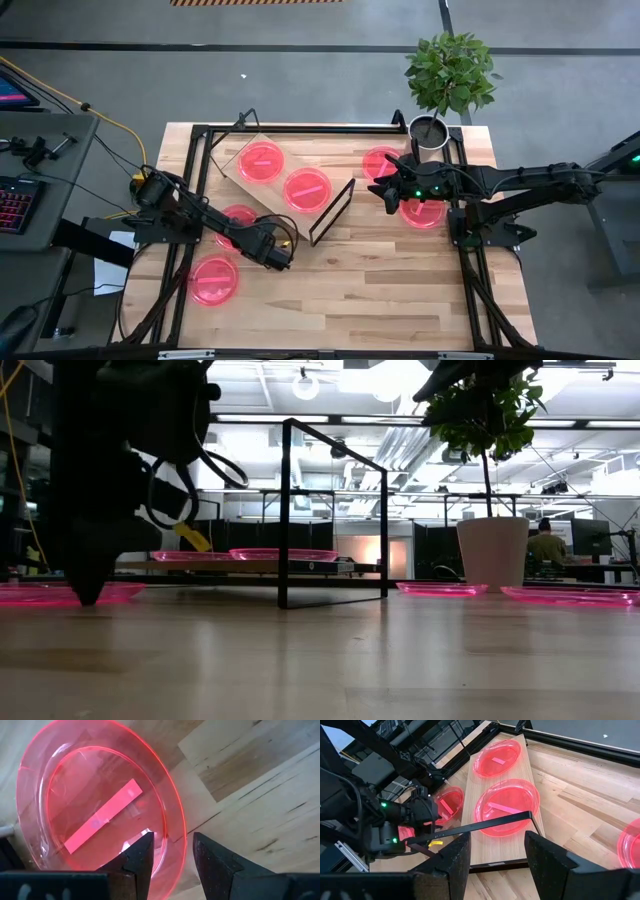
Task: Place and stack plates onto a shelf
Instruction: Stack the pink plate on top of the left pink plate on the shelf
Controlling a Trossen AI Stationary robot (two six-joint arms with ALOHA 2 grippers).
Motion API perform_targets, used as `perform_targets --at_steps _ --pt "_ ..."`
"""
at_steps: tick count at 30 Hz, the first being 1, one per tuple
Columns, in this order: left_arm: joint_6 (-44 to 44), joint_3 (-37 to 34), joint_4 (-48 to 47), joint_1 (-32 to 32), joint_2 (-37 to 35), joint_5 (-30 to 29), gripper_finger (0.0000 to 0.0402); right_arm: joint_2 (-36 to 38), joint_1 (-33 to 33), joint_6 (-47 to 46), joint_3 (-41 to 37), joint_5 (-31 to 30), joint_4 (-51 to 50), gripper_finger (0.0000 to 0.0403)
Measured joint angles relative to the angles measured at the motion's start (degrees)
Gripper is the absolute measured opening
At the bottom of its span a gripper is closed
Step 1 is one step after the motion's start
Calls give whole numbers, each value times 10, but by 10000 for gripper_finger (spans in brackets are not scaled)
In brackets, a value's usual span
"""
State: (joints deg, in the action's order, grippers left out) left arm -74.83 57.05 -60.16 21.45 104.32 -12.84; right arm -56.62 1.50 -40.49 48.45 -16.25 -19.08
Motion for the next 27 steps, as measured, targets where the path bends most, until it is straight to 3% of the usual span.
perform_targets --at_steps 9,17,22,27 --pt "26 -3 5 1 1 -24 122 0 0 0 0 -7 0 170" --pt "35 -6 9 -1 4 -52 10 0 0 0 0 -12 0 170" --pt "43 -6 4 -1 -19 -47 5 0 0 0 0 -12 0 170" --pt "59 -6 -2 -1 -90 -24 1 0 0 0 0 -12 0 170"
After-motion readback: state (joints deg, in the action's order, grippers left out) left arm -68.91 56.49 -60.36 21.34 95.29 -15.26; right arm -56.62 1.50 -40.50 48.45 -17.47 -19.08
